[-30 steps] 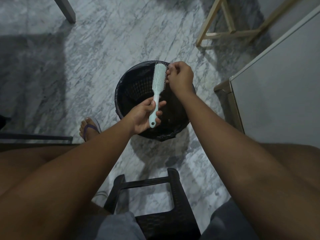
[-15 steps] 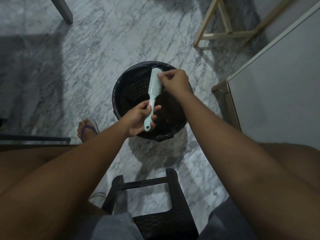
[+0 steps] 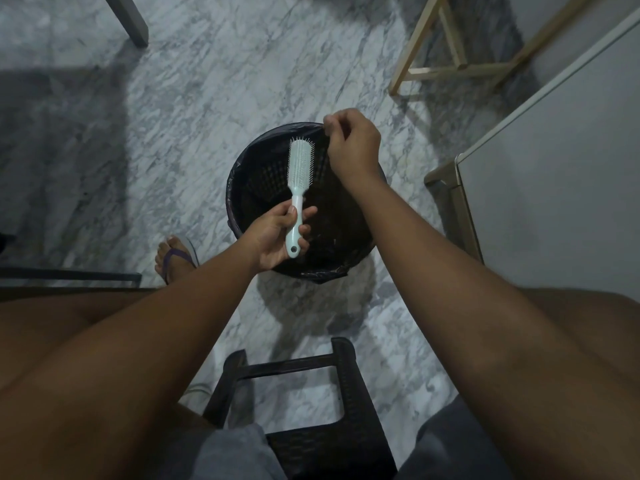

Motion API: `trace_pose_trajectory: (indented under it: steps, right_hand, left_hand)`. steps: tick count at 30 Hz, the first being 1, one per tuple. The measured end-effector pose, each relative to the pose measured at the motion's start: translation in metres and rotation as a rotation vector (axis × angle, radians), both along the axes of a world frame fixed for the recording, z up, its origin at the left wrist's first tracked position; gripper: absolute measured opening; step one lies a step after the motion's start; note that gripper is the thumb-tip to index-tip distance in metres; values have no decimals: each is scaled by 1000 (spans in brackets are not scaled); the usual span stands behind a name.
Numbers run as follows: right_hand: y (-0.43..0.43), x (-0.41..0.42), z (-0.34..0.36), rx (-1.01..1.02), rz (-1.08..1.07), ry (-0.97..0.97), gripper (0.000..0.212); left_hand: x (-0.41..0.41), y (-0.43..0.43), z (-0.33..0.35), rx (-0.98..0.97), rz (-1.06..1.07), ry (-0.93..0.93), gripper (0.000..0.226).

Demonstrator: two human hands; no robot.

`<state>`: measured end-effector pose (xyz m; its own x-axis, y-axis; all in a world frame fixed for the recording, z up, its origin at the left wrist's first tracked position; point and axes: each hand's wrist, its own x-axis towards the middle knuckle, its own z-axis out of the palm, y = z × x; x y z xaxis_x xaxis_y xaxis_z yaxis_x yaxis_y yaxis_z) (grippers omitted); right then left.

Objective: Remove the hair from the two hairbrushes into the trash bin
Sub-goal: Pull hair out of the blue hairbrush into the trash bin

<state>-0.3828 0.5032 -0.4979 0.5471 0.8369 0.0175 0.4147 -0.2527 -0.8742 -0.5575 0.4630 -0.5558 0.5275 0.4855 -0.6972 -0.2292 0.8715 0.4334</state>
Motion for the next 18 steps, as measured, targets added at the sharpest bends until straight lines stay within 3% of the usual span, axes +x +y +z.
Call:
trace_pose_trajectory:
  steps: [3,5,9,12,18]
  right_hand:
    - [5,7,-1,-31,-6,-4,26]
    - [2,7,-7,-181,115,-85,28]
    - [-6,-3,-16,-421,384,-233,7]
    - [-7,-8,-15,-537,440,-394,14]
    - [-13,-12,-13,-504,481,-486,16]
  left_hand:
    - [-3,0,-1,5,-5,-1,34]
    - [-4,1,0,5,-4,-8,32]
    - [-1,0,2,5,-1,-5,36]
    - [-2,-2,0,25,-14,29,38]
    - [-10,3,-2,-7,-48,6,43]
